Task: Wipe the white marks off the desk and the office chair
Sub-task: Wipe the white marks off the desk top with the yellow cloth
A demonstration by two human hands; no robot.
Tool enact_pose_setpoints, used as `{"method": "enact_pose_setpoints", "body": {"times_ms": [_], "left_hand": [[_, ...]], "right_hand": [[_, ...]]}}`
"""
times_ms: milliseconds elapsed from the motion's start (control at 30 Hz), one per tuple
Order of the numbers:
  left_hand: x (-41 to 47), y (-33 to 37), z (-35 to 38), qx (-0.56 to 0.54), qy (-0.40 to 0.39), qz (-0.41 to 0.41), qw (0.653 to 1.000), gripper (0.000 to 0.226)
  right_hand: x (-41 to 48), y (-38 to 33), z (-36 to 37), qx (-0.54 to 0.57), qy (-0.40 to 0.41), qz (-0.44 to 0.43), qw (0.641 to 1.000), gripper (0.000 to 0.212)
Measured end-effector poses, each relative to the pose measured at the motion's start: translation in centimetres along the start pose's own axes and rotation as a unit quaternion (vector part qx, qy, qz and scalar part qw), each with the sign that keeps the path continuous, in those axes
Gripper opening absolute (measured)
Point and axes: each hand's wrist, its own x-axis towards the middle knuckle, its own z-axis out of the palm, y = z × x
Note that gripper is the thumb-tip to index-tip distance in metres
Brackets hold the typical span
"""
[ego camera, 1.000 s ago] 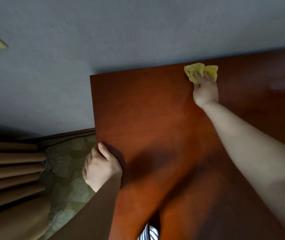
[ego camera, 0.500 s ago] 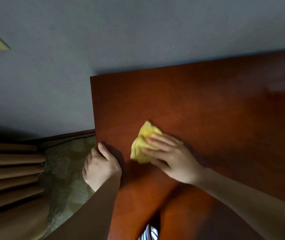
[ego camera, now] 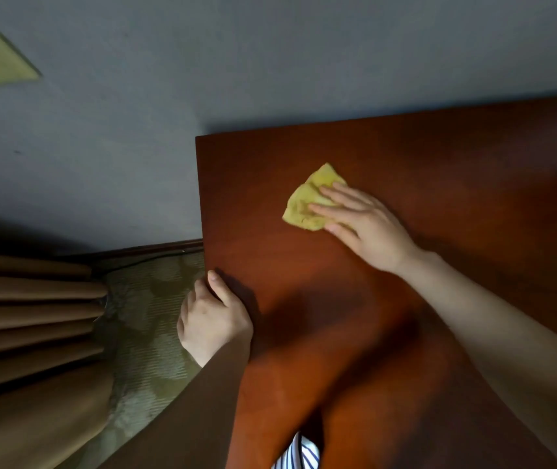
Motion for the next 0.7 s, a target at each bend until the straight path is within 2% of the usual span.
{"method": "enact_pose_setpoints", "body": {"times_ms": [133,233,333,467,533,700], "left_hand": [[0.1,0.0,0.0,0.004,-0.003,0.0,1.0,0.05],[0.1,0.0,0.0,0.006,-0.004,0.001,1.0,0.051],[0.1,0.0,0.0,0.008,-0.003,-0.003,1.0,0.049],[0.2,-0.1,0.2,0.02,-0.002,-0.004,1.0,0.053],[0.3,-0.3,0.2,0.03,0.0,-0.005,1.0,0.055],[0.3,-0.6,0.4,0.044,0.006,0.005,0.999,0.057]], "right_hand": [[3.3,2.8,-1.1,0.001,0.033,0.083,0.996,0.039],[5.6,4.1,-1.6,0.011,0.09,0.152,0.984,0.038],[7.4,3.8,-1.1,0.002,0.132,0.208,0.969,0.038],[9.1,2.6,0.2,-0.025,0.142,0.264,0.954,0.041],[9.5,1.5,0.5,-0.007,0.132,0.244,0.961,0.041],[8.7,-2.9,2.0,0.008,0.078,0.123,0.989,0.039]]}}
